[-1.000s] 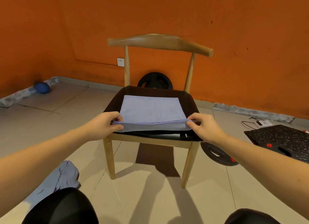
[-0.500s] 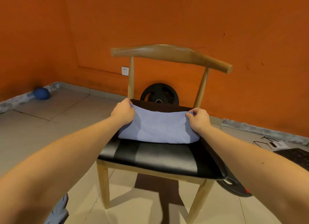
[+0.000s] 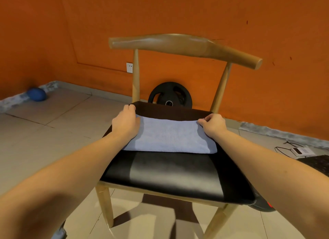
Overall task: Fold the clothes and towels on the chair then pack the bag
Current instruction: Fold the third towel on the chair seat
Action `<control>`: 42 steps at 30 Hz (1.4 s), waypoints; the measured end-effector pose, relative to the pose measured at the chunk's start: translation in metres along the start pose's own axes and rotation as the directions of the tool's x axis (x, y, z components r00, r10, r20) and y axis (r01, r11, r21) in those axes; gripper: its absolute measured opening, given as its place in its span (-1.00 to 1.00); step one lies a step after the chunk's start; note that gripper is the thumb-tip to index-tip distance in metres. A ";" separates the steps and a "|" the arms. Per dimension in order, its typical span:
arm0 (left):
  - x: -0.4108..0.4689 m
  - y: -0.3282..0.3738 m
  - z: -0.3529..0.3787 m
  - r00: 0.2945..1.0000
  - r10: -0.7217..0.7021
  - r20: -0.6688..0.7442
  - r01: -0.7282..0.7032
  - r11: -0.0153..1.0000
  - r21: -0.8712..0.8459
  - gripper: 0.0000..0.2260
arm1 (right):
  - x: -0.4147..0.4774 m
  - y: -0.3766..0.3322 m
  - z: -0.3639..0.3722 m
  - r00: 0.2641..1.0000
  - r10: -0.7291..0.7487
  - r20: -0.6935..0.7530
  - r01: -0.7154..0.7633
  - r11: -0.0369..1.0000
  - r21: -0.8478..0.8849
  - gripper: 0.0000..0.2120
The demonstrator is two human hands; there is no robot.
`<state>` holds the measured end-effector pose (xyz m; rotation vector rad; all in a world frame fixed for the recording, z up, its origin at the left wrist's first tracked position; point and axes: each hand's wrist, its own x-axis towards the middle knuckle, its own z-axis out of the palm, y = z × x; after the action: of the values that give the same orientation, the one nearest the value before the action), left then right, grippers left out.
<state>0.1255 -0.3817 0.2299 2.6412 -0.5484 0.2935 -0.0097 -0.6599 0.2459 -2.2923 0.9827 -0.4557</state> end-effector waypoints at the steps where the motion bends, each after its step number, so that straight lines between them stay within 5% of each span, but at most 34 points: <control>1: -0.003 0.002 -0.006 0.998 0.045 -0.033 -0.043 0.998 0.054 -0.68 | -0.004 -0.003 -0.003 0.999 -0.020 -0.040 0.019 0.999 -0.036 -0.75; 4: -0.027 0.018 -0.018 0.969 0.237 -0.072 -0.231 0.969 0.087 -0.67 | -0.032 -0.010 -0.008 0.972 -0.221 -0.084 0.209 0.970 -0.126 -0.60; 7: -0.058 0.033 -0.014 0.948 0.289 0.134 -0.296 0.955 0.035 -0.52 | -0.064 -0.011 -0.002 0.884 -0.426 0.194 0.458 0.873 -0.170 -0.41; 11: -0.072 0.016 -0.005 0.906 0.218 0.363 -0.293 0.941 0.167 -0.26 | -0.079 0.000 0.001 0.803 -0.353 0.481 0.564 0.710 -0.421 -0.23; 18: -0.078 0.011 -0.006 0.899 0.195 0.393 -0.301 0.926 0.229 -0.24 | -0.073 0.010 0.003 0.794 -0.282 0.538 0.544 0.725 -0.423 -0.25; 21: -0.078 0.033 -0.011 0.923 0.223 0.313 -0.311 0.912 0.266 -0.42 | -0.052 0.003 0.001 0.852 -0.403 0.333 0.498 0.822 -0.278 -0.65; 23: -0.089 0.065 -0.011 0.916 0.317 0.247 -0.357 0.924 0.139 -0.53 | -0.030 -0.002 0.000 0.882 -0.390 0.265 0.458 0.844 -0.280 -0.62; 27: -0.121 0.125 0.001 0.814 0.513 0.271 -0.512 0.855 -0.082 -0.47 | 0.005 -0.004 0.006 0.887 -0.208 0.412 0.336 0.903 -0.268 -0.42; 31: -0.136 0.140 0.017 0.733 0.566 0.376 -0.610 0.792 -0.003 -0.36 | 0.006 -0.007 -0.004 0.906 -0.237 0.352 0.324 0.922 -0.212 -0.70; 34: -0.146 0.131 0.014 0.751 0.596 0.283 -0.615 0.788 -0.026 -0.38 | -0.007 -0.009 -0.028 0.906 -0.211 0.366 0.272 0.954 -0.124 -0.91; 42: -0.180 0.097 -0.005 0.669 0.706 0.233 -0.732 0.680 0.042 -0.16 | -0.073 -0.001 -0.083 0.803 0.067 0.591 -0.154 0.983 0.097 -0.87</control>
<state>-0.0775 -0.4008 0.2181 2.4474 -1.7138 0.2980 -0.1010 -0.6380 0.3045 -2.0305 0.7282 0.2326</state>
